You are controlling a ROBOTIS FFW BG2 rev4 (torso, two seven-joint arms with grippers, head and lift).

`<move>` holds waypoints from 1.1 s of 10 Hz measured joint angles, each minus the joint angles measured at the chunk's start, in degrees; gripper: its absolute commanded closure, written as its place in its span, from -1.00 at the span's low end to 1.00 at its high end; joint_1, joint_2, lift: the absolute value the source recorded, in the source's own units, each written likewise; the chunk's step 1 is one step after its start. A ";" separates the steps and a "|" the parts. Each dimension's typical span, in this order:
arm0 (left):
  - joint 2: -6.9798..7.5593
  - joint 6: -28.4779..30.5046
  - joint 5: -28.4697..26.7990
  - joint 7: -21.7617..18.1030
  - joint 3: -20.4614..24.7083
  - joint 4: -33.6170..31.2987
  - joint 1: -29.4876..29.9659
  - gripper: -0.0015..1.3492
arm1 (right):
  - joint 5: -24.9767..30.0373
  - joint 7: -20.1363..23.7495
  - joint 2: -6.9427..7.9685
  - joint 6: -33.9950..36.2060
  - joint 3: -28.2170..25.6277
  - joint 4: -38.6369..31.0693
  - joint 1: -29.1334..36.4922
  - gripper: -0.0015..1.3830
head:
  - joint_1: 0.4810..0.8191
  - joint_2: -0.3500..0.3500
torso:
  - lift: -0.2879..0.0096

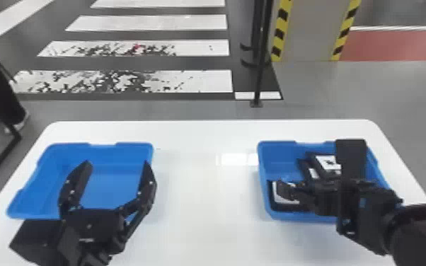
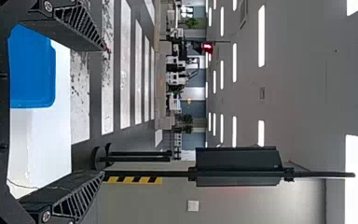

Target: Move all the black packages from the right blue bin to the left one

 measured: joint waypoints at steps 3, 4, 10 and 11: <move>-0.02 -0.55 -0.01 0.00 0.11 0.15 0.00 -0.86 | -1.83 0.00 0.00 1.30 1.38 1.36 -0.56 -0.61 | 0.27 0.21 | 0.05; -0.01 -0.72 -0.01 0.00 0.15 0.16 0.01 -0.86 | -1.55 0.00 -0.04 1.44 1.42 1.42 -0.60 -0.56 | 0.27 0.21 | 0.05; 0.11 -1.25 -0.01 0.00 0.05 0.58 0.00 -0.86 | -1.96 -0.53 -0.09 3.66 1.98 4.76 -2.19 -0.51 | 0.27 0.20 | 0.05; 0.15 -1.32 -0.01 0.00 0.06 0.65 0.00 -0.86 | -2.25 -0.52 -0.10 4.44 2.07 5.50 -2.57 -0.25 | 0.27 0.20 | 0.05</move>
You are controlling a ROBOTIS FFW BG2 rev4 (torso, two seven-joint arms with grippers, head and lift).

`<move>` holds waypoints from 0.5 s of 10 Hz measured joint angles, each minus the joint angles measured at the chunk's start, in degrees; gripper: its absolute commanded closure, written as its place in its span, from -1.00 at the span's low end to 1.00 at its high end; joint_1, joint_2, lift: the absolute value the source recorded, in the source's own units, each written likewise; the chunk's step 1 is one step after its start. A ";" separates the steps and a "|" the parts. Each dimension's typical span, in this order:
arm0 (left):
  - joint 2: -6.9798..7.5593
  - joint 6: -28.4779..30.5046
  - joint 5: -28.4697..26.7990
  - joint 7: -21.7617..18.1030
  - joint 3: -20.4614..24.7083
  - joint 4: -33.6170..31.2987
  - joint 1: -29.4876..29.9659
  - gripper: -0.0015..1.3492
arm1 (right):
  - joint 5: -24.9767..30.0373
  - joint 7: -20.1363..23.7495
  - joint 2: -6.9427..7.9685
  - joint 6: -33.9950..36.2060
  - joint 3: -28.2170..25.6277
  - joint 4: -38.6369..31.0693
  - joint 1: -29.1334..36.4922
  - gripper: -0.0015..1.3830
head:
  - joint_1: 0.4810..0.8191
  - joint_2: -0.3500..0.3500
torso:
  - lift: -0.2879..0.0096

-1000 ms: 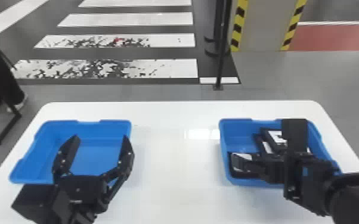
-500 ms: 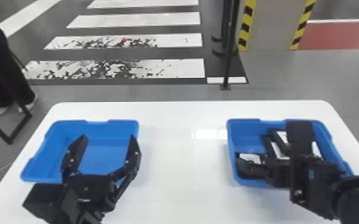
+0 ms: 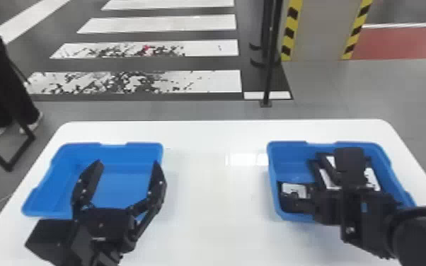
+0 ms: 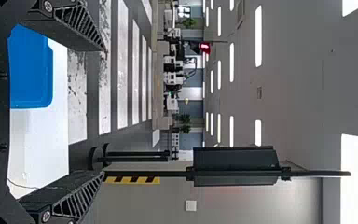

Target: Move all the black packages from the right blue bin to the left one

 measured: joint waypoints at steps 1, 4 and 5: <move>0.01 -0.03 0.00 0.00 0.07 0.07 0.00 -0.86 | -0.76 0.10 -0.03 1.02 0.04 0.79 -0.38 0.01 | 0.27 0.21 | 0.05; 0.01 -0.25 0.00 0.00 0.20 0.21 0.07 -0.86 | -2.21 0.20 -0.18 3.22 -0.01 1.60 -1.08 0.52 | 0.27 0.23 | 0.05; -0.03 -0.38 0.00 0.00 0.21 0.22 0.09 -0.86 | -2.45 0.18 -0.24 3.25 -0.06 1.59 -1.09 0.66 | 0.27 0.23 | 0.05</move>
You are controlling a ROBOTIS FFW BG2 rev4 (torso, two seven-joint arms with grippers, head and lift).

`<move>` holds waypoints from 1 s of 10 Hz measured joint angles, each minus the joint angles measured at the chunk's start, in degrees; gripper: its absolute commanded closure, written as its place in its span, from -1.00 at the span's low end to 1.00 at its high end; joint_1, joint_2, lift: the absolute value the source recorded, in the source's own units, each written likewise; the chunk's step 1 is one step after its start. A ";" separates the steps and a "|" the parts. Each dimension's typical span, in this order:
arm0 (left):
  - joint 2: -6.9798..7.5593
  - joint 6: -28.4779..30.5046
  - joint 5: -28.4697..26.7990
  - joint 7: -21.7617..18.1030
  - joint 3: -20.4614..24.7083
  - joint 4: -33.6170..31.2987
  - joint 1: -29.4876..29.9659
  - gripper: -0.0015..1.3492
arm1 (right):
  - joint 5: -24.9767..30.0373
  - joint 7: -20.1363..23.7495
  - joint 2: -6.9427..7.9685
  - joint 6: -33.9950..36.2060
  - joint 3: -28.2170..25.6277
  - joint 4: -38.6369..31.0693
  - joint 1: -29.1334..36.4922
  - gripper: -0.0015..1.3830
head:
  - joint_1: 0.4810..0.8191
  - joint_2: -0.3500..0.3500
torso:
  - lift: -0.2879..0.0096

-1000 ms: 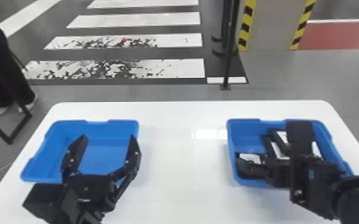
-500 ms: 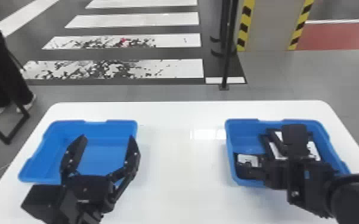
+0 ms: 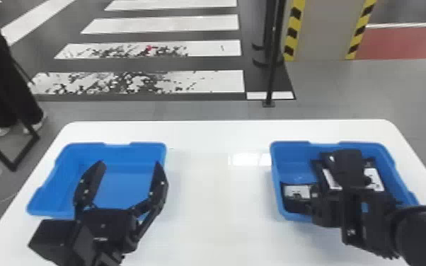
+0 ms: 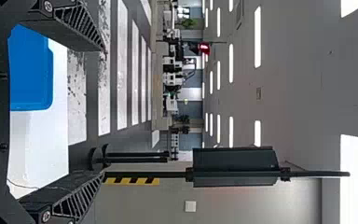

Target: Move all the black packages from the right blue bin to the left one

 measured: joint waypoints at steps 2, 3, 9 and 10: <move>-0.03 -0.59 -0.12 0.00 0.06 0.17 0.03 -0.85 | 0.17 -0.03 -0.02 -1.94 -0.20 -1.03 0.56 0.70 | 0.27 0.23 | 0.05; -0.04 -0.94 -0.21 0.00 0.10 0.32 0.04 -0.85 | 0.17 -0.03 0.00 -2.75 -0.70 -1.94 1.06 0.68 | 0.27 0.23 | 0.05; -0.06 -1.64 -0.55 0.00 0.12 0.54 -0.05 -0.85 | 1.23 -4.06 0.18 6.96 -4.96 -14.90 4.98 -0.82 | 0.27 0.13 | 0.05; -0.05 -1.73 -0.57 0.00 0.12 0.56 -0.06 -0.85 | 1.29 -4.35 0.19 10.57 -5.66 -15.13 4.40 -0.82 | 0.27 0.10 | 0.05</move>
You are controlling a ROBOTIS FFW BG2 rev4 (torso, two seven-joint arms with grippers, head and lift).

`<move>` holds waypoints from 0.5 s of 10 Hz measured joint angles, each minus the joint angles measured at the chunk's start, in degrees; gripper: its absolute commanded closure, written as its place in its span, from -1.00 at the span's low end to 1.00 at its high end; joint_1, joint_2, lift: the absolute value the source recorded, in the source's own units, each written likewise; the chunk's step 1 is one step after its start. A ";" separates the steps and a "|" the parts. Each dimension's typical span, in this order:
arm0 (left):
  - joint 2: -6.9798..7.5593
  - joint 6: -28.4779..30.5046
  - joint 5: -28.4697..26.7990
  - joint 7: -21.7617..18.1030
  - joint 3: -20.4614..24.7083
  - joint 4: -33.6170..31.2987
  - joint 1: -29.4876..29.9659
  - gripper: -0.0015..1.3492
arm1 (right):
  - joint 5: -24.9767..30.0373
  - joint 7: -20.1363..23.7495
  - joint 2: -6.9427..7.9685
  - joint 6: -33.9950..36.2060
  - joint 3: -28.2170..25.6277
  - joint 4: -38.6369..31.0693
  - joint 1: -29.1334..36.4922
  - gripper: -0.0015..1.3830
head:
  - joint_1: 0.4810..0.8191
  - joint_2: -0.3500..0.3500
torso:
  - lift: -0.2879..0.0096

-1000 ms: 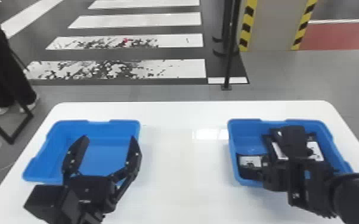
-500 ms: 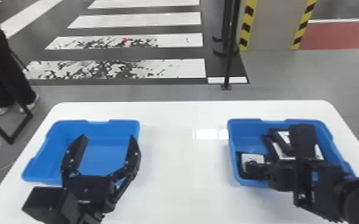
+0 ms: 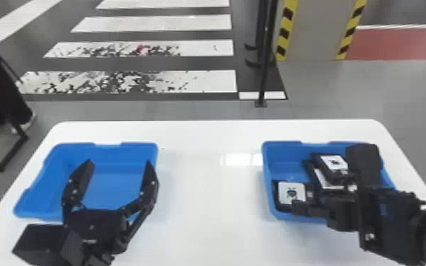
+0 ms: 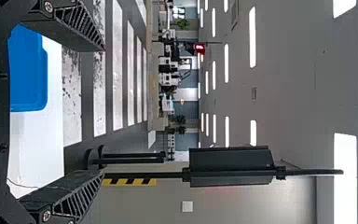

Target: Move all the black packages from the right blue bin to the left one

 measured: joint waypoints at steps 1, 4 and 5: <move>0.01 -0.14 0.00 0.00 0.00 0.08 -0.02 -0.85 | 0.16 -0.43 -0.01 2.20 -0.39 0.52 -0.51 -0.82 | 0.27 0.08 | 0.05; 0.01 -0.47 0.00 0.00 0.00 0.27 -0.03 -0.85 | 0.53 -0.45 -0.02 0.66 0.41 5.45 -2.63 -0.81 | 0.27 0.05 | 0.05; 0.01 -0.51 0.00 0.00 -0.03 0.35 -0.03 -0.85 | 0.56 -0.43 -0.03 -0.45 1.01 7.48 -3.60 -0.81 | 0.27 0.06 | 0.05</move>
